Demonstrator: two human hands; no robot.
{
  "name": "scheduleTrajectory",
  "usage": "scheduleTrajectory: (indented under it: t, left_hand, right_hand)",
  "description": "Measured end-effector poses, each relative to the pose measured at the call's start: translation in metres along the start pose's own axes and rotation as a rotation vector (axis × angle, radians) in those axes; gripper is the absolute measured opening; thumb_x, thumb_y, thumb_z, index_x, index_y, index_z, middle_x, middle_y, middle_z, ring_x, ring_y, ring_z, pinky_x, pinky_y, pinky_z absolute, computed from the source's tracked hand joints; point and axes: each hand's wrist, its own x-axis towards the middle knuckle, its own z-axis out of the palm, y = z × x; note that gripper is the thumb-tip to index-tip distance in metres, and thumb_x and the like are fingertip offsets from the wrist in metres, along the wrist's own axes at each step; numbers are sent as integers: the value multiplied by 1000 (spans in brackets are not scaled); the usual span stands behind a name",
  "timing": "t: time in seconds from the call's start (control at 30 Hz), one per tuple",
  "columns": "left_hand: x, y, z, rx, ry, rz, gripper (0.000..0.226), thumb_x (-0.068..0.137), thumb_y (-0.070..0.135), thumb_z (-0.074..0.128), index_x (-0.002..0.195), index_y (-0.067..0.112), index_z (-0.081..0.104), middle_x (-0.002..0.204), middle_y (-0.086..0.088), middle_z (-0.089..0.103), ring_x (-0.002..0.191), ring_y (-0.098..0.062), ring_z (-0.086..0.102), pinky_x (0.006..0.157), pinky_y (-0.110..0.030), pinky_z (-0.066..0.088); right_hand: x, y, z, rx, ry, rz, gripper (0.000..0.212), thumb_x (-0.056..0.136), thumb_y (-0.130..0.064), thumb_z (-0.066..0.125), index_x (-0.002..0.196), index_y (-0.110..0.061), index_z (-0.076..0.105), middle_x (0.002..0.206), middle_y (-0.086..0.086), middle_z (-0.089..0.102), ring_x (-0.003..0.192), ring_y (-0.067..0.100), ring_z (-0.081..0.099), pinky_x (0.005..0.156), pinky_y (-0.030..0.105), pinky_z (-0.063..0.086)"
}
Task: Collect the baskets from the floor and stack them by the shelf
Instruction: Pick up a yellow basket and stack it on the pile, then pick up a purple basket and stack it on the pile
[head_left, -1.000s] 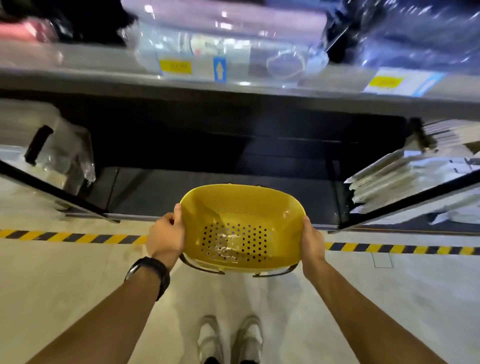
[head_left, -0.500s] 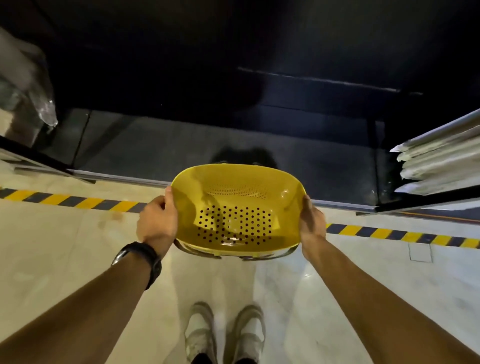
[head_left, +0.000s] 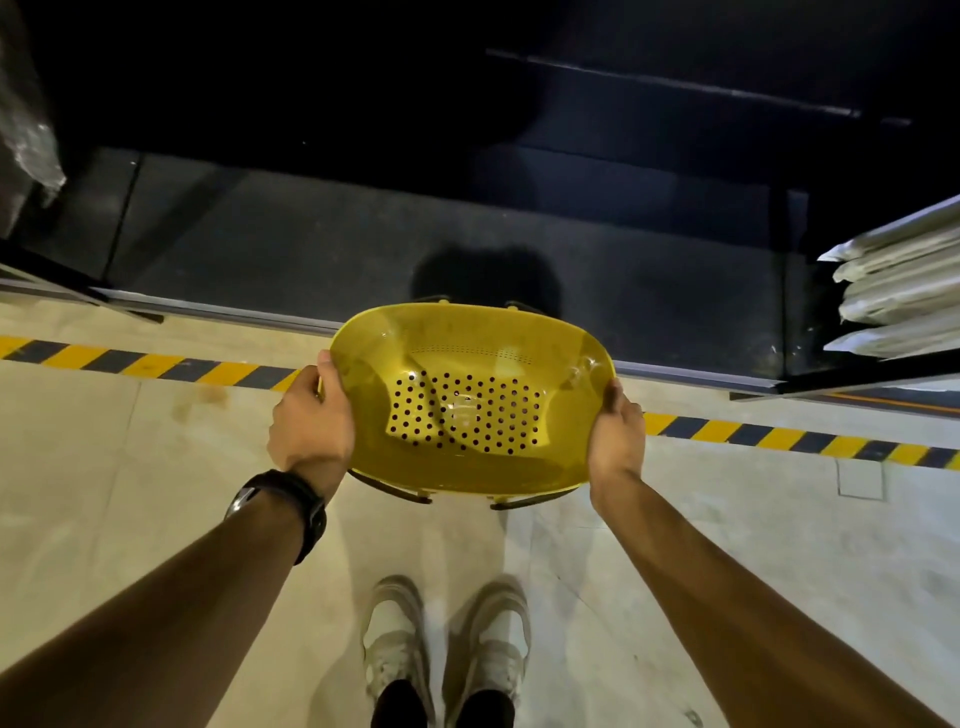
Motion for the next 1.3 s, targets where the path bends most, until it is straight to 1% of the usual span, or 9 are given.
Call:
scheduleTrajectory:
  t: [0.17,0.3,0.43,0.53,0.6,0.73,0.87,1.07,1.3]
  left_hand:
    - [-1,-1,5,-36,5,-20,66,101,65,21,118,19,66,115,-13,68,105,-38,60,88,-47,45]
    - [-2,1,0,-74,-43,-78,65,100,64,24,114,18,68,110,-12,67,103,-37,60,87,-45,44]
    - [-8,3,-18,-162,-97,-120,43,102,55,40,94,21,64,94,-3,61,90,-27,55,82,-37,42]
    - [-21,2,-46,-229,-77,-109,26,98,50,53,92,27,62,97,-3,66,93,-30,62,88,-43,53]
    - [-29,5,-76,-217,-70,-95,22,96,51,57,93,29,60,101,-5,68,91,-31,66,85,-45,55]
    - [-32,23,-165,-59,-43,138,28,94,52,56,102,27,66,100,3,67,81,-18,61,72,-32,43]
    - [-32,49,-276,129,0,351,31,90,52,62,112,30,67,103,9,66,84,-13,65,64,-29,47]
    - [-59,85,-445,463,89,522,59,87,65,52,136,31,53,118,6,57,110,-19,58,74,-34,49]
    - [-113,69,-596,607,223,340,64,89,69,40,140,30,41,125,0,49,116,-24,51,84,-37,46]
  right_hand:
    - [1,6,4,78,43,58,51,104,-49,33,135,-12,47,126,10,58,112,29,55,103,48,45]
    - [-1,5,2,116,29,93,51,103,-50,34,139,-16,45,125,6,57,110,26,55,103,48,46]
    - [-13,-6,-10,52,-34,83,47,105,-41,34,149,-24,42,149,7,46,133,32,47,113,53,38]
    - [-39,-26,-22,-177,-28,-119,56,103,-41,42,154,-20,31,153,9,40,138,34,41,114,55,36]
    - [-64,-48,-29,-344,-44,-289,58,100,-41,48,151,-15,35,147,11,44,135,33,44,112,52,39]
    - [-123,-112,-40,-738,-38,-613,61,98,-47,50,146,-11,41,142,12,46,130,32,46,106,45,43]
    - [-213,-189,-34,-1094,-133,-1046,66,96,-55,43,152,-21,31,141,0,43,124,23,45,103,36,42]
    - [-373,-295,1,-1201,-223,-1461,73,93,-58,41,153,-19,28,143,1,42,125,23,44,101,37,41]
    - [-506,-356,30,-1302,-331,-1723,74,96,-56,40,156,-17,21,155,8,29,138,28,34,107,43,37]
